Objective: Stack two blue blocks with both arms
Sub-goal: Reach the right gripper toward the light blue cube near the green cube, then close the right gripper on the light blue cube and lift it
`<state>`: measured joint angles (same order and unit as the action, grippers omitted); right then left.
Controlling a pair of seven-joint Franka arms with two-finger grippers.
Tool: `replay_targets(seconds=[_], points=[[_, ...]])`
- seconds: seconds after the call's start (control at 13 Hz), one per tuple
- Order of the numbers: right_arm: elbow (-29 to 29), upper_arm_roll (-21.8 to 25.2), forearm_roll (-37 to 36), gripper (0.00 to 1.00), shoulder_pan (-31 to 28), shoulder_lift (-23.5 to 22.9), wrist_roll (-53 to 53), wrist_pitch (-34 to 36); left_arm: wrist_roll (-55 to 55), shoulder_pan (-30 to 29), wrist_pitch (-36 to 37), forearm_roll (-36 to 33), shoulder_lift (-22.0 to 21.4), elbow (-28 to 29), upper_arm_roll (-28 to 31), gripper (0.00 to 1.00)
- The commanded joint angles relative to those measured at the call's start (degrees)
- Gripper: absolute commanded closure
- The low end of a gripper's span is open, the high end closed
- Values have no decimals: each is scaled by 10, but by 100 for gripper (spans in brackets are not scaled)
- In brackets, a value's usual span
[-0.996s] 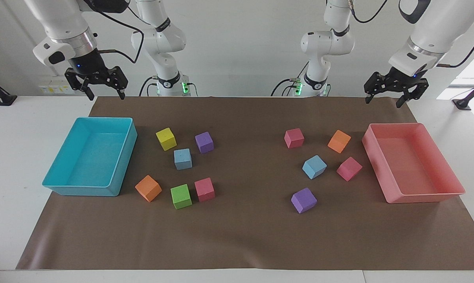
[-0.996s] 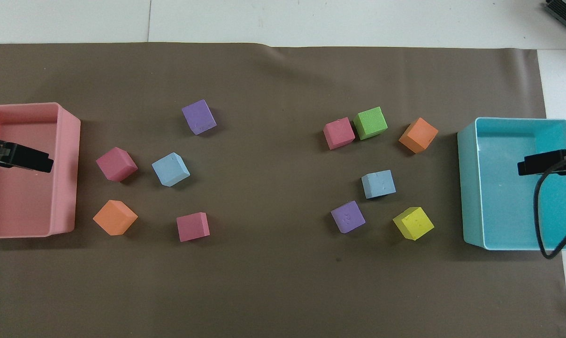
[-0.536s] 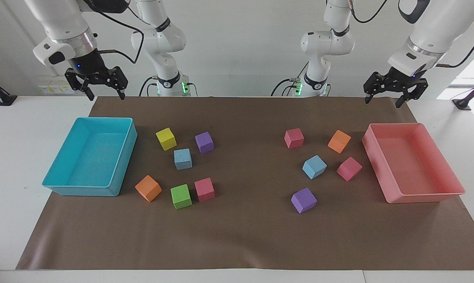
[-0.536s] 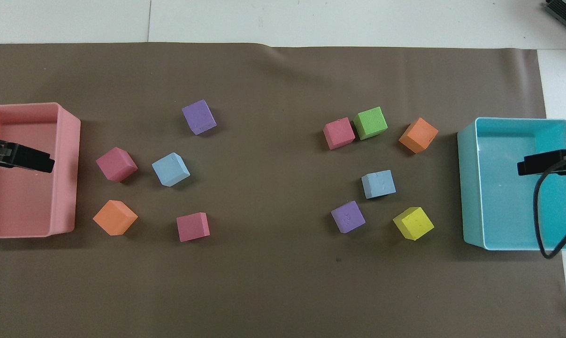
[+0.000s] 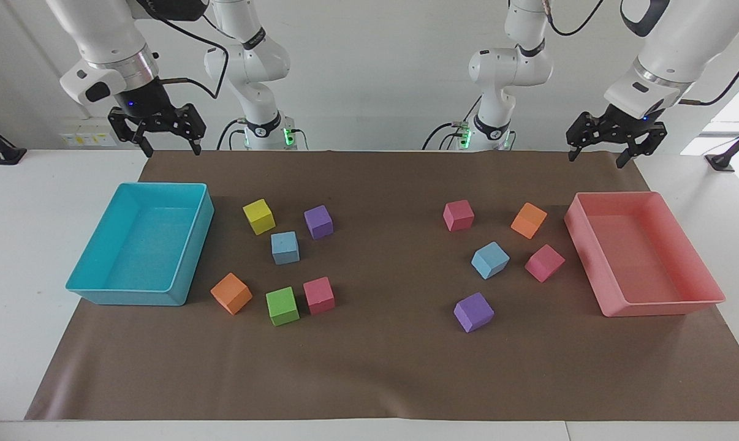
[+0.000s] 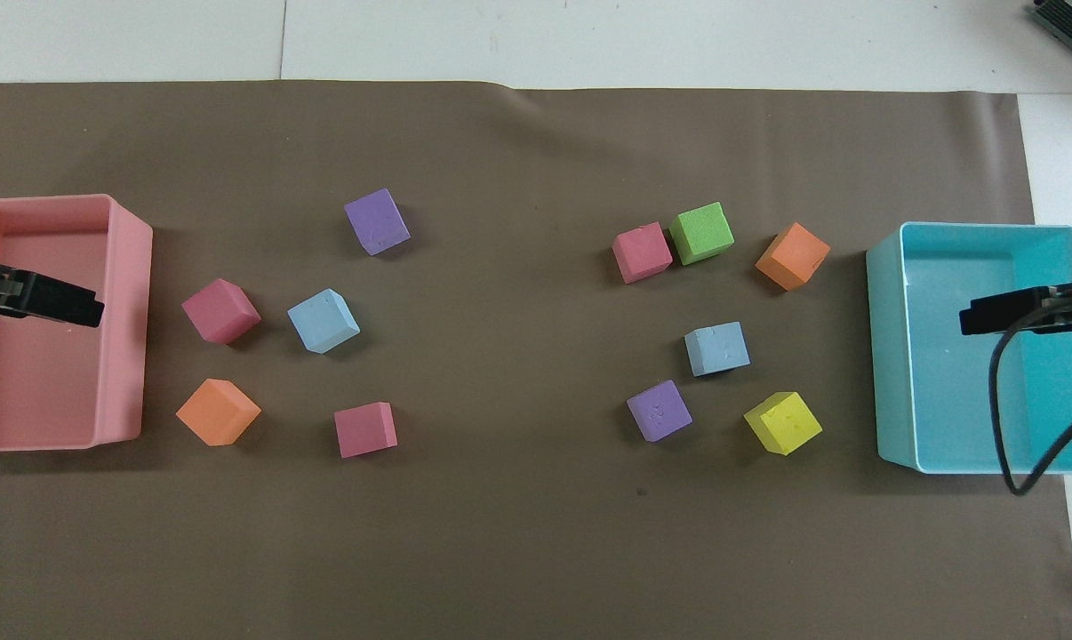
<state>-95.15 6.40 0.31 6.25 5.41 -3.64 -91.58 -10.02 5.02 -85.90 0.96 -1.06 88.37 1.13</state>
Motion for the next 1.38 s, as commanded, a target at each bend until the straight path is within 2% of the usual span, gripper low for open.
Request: replay_targets(seconds=[0.0,0.23,0.61,0.84,1.0,1.15,1.3], points=[[-28,-7,-5,0,38,-8,37,-46,6,11,-5,-10,-15,15,5,0],[-35,-7,-4,0,70,-43,44,-76,6,12,-9,-10,-14,15,5,0],[-97,-8,-3,0,100,-96,45,-180,6,12,-9,-8,-15,17,3,0],[-150,-8,-3,0,104,-102,57,-250,6,12,-8,-7,-15,17,3,0],[-173,-8,-2,0,104,-111,63,-257,6,12,-8,-7,-15,17,3,0],[-214,-8,34,0,115,-113,68,-305,6,12,-9,-7,-15,17,3,0],[-239,-7,36,0,131,-116,67,-330,6,12,-9,-7,-15,17,3,0]])
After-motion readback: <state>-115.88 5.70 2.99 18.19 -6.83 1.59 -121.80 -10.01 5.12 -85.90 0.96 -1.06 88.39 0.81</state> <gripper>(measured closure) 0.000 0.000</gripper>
